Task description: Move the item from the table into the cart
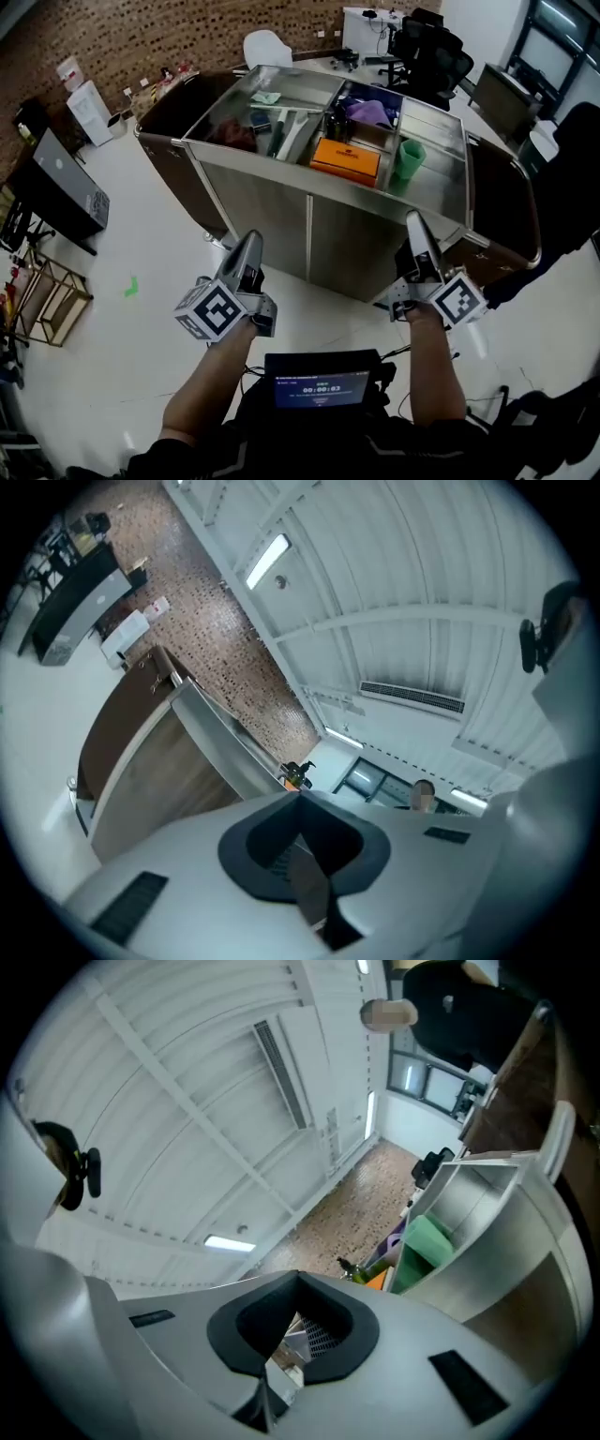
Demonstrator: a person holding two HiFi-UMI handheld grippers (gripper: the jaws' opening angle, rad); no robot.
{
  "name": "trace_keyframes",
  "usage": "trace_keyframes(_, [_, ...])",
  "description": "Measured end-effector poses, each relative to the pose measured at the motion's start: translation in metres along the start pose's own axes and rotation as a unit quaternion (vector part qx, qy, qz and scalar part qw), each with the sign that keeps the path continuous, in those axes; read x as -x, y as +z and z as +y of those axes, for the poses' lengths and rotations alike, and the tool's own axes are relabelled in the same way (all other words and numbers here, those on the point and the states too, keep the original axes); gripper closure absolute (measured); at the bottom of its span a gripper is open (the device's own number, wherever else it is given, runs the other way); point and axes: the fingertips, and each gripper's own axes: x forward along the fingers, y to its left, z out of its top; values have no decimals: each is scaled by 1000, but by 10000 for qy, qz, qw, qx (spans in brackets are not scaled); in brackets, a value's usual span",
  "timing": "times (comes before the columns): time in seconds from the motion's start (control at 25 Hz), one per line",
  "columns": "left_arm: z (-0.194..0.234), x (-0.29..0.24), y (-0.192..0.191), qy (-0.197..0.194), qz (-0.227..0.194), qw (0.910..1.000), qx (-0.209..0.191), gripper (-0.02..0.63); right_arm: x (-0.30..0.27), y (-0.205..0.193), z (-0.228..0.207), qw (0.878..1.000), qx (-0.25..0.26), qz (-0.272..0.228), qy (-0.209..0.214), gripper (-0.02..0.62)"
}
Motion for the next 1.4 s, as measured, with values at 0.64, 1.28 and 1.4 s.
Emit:
trace_keyframes(0.64, [45,219,73,2574,-1402,9390,-1797,598,-88,-190,167,9263,1533,2154,2685,588])
trace_keyframes(1.28, [75,699,155,5104,-2522,8019,-1812,589,18,-522,549,7877,988,3548,4938,546])
trace_keyframes(1.4, [70,755,157,5648,-2765,7581,-1729,566,33,-564,596,7435,833,3766,5463,546])
